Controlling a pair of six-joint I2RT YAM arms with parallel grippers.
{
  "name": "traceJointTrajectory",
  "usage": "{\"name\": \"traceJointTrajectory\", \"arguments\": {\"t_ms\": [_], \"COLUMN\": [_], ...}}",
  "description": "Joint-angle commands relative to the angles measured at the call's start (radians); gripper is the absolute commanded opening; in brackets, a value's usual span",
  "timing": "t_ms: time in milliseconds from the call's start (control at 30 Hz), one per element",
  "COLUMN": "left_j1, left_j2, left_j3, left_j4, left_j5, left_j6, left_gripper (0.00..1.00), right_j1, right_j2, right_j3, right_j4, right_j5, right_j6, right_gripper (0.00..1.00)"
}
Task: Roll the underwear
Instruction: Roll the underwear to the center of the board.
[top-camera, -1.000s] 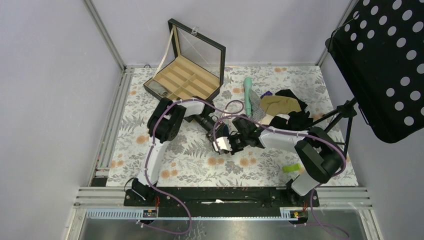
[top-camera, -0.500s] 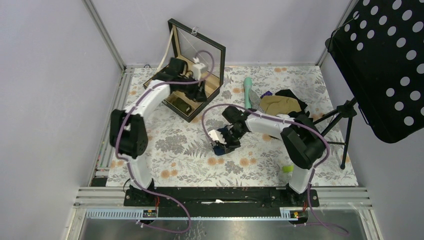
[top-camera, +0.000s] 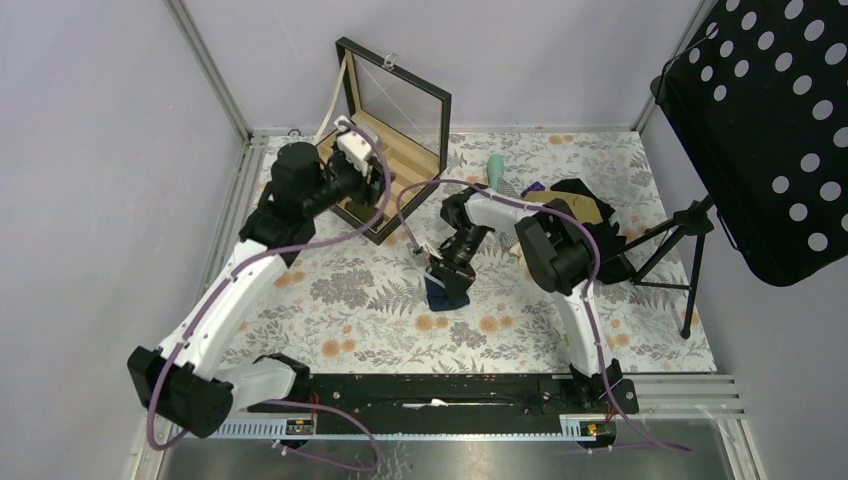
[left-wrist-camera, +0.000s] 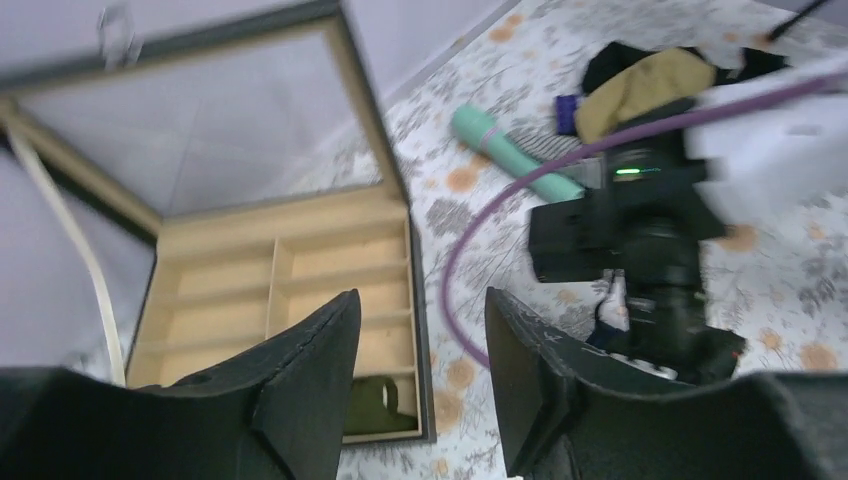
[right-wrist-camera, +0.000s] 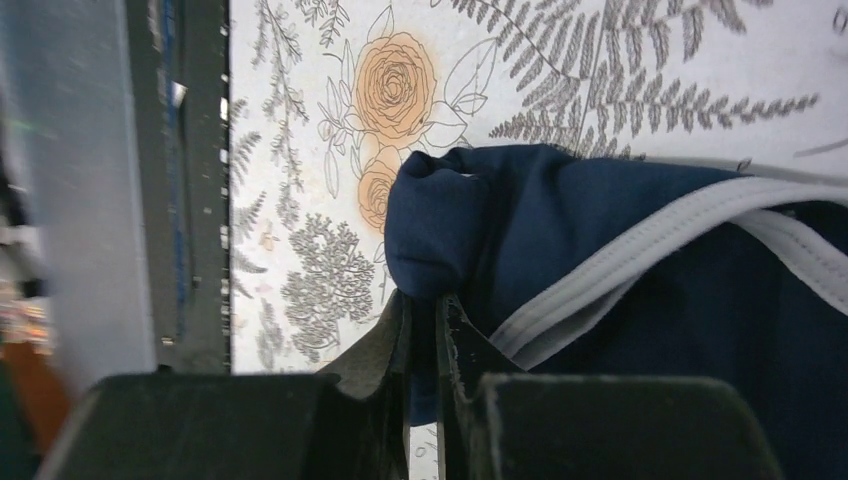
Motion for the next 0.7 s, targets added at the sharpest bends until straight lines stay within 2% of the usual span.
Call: {"name": "traceJointTrajectory", "arguments": {"t_ms": [0,133,267,400,500,667], "left_j1": [-0.114,-0.239,-0.353,-0.385,-0.4,-0.444], "left_j2": [-0.076,-0.076,0.03,0.158,0.272,0.383], "left_j3": [-0.045,-0.097,-0.14,-0.192,-0.177,-0.183], "left_j4": [0.025,-0.126,-0.22,-0.159,-0.152,-0.089], "left_j5": [0.08,0.201,0.279,0.316,0.372,0.396], "left_j6": [0.253,0.429,0.524,0.568,0.597,0.537], "left_gripper": [0.55,0.57,0.55,0.52,0.5,0.49], "right_j1": [-0.057,-0.122,-0.152,-0.162,-0.162,-0.163], "right_j2": [0.158,0.232,0.293,0.31,0.306,0.302], "right_j3": [0.038,0.065,0.145,0.16,0.152,0.144], "right_j4": [-0.178,-0.155,-0.144,-0.124,-0.098,-0.072], "right_j5": [0.043,0.059,0.045,0.049,0.057,0.07], "right_j6": [0.024,0.131,0.243,0.295,0.326,0.354], "right_gripper": [0.07,0.07,0.07,0.07,0.07,0.08]}}
